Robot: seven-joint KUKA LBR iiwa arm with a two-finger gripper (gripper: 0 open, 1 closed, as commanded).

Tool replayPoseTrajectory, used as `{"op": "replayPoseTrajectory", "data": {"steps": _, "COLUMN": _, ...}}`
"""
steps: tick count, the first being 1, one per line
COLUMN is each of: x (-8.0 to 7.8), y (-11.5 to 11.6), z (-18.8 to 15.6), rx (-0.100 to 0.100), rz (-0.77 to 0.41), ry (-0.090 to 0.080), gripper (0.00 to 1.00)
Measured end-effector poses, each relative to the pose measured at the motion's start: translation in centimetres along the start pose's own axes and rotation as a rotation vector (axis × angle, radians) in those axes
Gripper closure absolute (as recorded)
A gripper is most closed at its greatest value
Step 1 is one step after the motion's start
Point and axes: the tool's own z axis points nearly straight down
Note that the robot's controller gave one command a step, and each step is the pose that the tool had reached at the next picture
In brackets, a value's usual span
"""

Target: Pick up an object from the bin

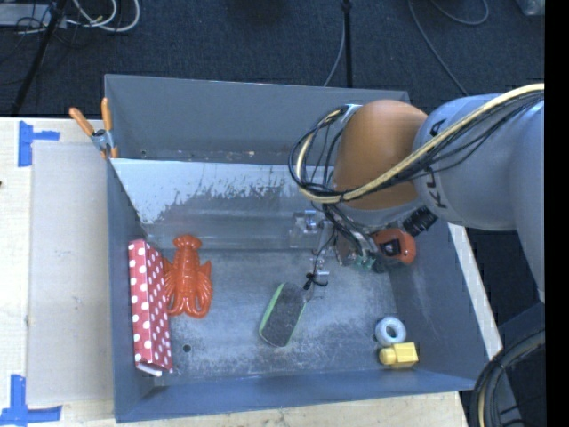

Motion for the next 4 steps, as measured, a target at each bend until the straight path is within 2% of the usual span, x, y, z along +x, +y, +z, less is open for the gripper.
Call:
{"op": "replayPoseTrajectory", "data": {"steps": 1, "x": -0.1, "y": 0.0, "z": -0.5, "rx": 0.0, "rz": 0.0, "ry": -0.007, "gripper": 0.0}}
{"op": "replayPoseTrajectory", "data": {"steps": 2, "x": 2.0, "y": -0.2, "z": 2.9, "rx": -0.001, "rz": 0.053, "ry": -0.009, "gripper": 0.0}}
{"op": "replayPoseTrajectory", "data": {"steps": 3, "x": 5.7, "y": -0.7, "z": 5.7, "rx": -0.001, "rz": 0.09, "ry": -0.003, "gripper": 0.0}}
{"op": "replayPoseTrajectory", "data": {"steps": 4, "x": 2.7, "y": 1.1, "z": 6.0, "rx": -0.002, "rz": 0.271, "ry": -0.012, "gripper": 1.0}}
